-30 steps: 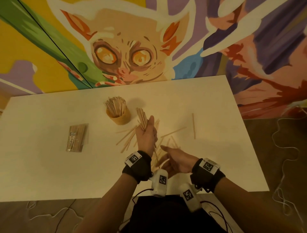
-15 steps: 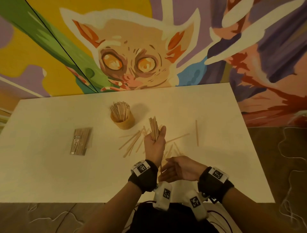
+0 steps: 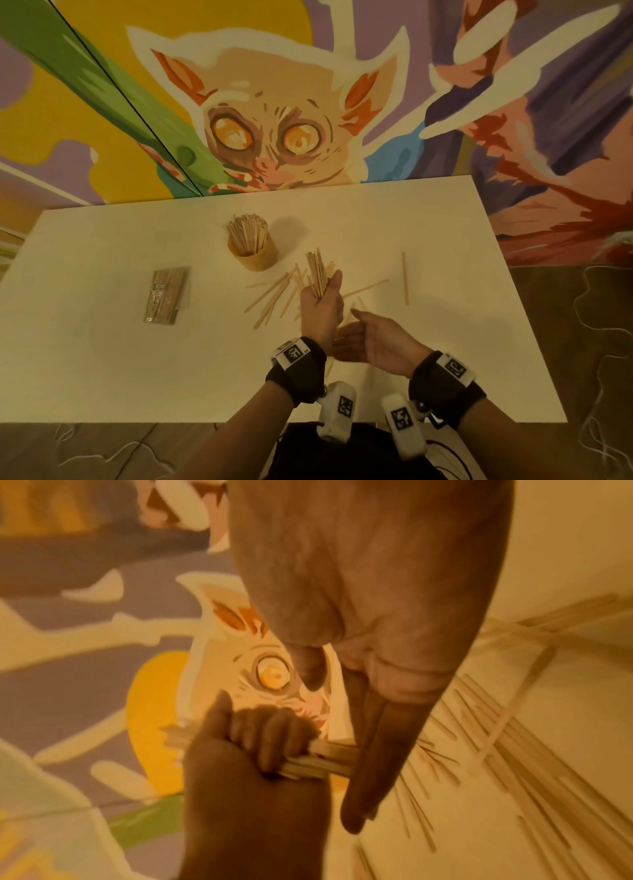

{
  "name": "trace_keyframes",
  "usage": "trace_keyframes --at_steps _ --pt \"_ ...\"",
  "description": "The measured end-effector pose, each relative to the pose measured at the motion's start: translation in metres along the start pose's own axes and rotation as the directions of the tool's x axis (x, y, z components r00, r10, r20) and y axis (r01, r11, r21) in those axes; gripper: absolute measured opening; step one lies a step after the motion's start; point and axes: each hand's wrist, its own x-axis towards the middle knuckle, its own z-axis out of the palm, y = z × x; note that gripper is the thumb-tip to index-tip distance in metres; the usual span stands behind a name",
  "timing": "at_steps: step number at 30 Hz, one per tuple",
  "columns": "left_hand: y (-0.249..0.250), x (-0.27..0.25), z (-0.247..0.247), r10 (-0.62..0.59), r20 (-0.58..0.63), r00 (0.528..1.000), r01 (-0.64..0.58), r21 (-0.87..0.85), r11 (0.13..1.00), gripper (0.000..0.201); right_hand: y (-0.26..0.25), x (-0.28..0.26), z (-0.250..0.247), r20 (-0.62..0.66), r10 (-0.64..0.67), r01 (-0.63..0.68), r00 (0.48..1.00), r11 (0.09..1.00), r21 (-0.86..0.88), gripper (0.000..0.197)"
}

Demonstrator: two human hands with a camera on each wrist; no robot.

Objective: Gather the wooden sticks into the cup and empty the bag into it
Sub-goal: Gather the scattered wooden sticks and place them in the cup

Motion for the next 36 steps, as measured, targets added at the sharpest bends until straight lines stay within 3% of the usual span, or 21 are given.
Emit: trace_keyframes --at_steps 3,6,8,10,12,15,17,19,24,27,29,32,36 --pt "-0.013 -0.001 -0.002 -0.066 0.012 0.998 0.065 0.038 0.997 0.039 -0.004 -0.002 -0.002 -0.020 -0.010 0.010 1.000 1.000 -0.023 0.053" --pt "-0.019 -0.002 -0.010 -0.075 0.119 0.990 0.051 0.195 0.980 0.042 -0.001 -0.004 -0.006 -0.076 -0.010 -0.008 0.997 0.974 -0.225 0.058" --pt "-0.026 -0.002 -0.019 -0.152 0.199 0.968 0.053 0.432 0.901 0.044 -0.006 -0.002 -0.010 -0.196 -0.144 0.069 0.970 0.935 -0.348 0.058" --pt "-0.035 -0.004 -0.029 -0.285 0.228 0.931 0.070 0.655 0.752 0.041 -0.015 -0.001 -0.015 -0.288 -0.298 0.165 0.910 0.898 -0.409 0.055" --pt "-0.042 -0.010 -0.038 -0.377 0.257 0.890 0.073 0.735 0.674 0.033 -0.018 -0.001 -0.017 -0.275 -0.347 0.158 0.897 0.831 -0.534 0.053" --pt "-0.048 -0.021 -0.046 -0.434 0.339 0.835 0.059 0.728 0.683 0.017 -0.003 -0.001 -0.013 -0.167 -0.298 0.078 0.940 0.665 -0.743 0.053" --pt "-0.052 -0.025 -0.048 -0.458 0.356 0.814 0.047 0.746 0.664 0.009 0.012 0.001 -0.011 -0.147 -0.332 0.078 0.932 0.578 -0.812 0.049" --pt "-0.056 -0.025 -0.049 -0.456 0.346 0.820 0.044 0.757 0.652 0.017 0.019 0.006 -0.011 -0.129 -0.417 0.116 0.900 0.513 -0.851 0.040" --pt "-0.063 -0.021 -0.046 -0.401 0.298 0.866 0.040 0.758 0.651 0.037 0.011 0.012 -0.010 -0.127 -0.570 0.176 0.812 0.445 -0.878 0.025" --pt "-0.063 -0.020 -0.041 -0.385 0.321 0.865 -0.005 0.773 0.635 0.045 0.015 0.011 -0.004 -0.068 -0.478 0.127 0.876 0.364 -0.923 0.035" --pt "-0.065 -0.020 -0.040 -0.371 0.327 0.869 -0.027 0.780 0.625 0.049 0.022 0.010 -0.004 -0.082 -0.453 0.125 0.888 0.407 -0.905 0.041" --pt "-0.068 -0.020 -0.040 -0.349 0.325 0.879 -0.033 0.771 0.636 0.054 0.027 0.009 -0.008 -0.112 -0.504 0.196 0.857 0.518 -0.832 0.046" --pt "-0.070 -0.021 -0.038 -0.335 0.331 0.882 -0.031 0.751 0.660 0.050 0.036 0.014 -0.012 -0.011 -0.568 0.227 0.823 0.348 -0.910 0.019"
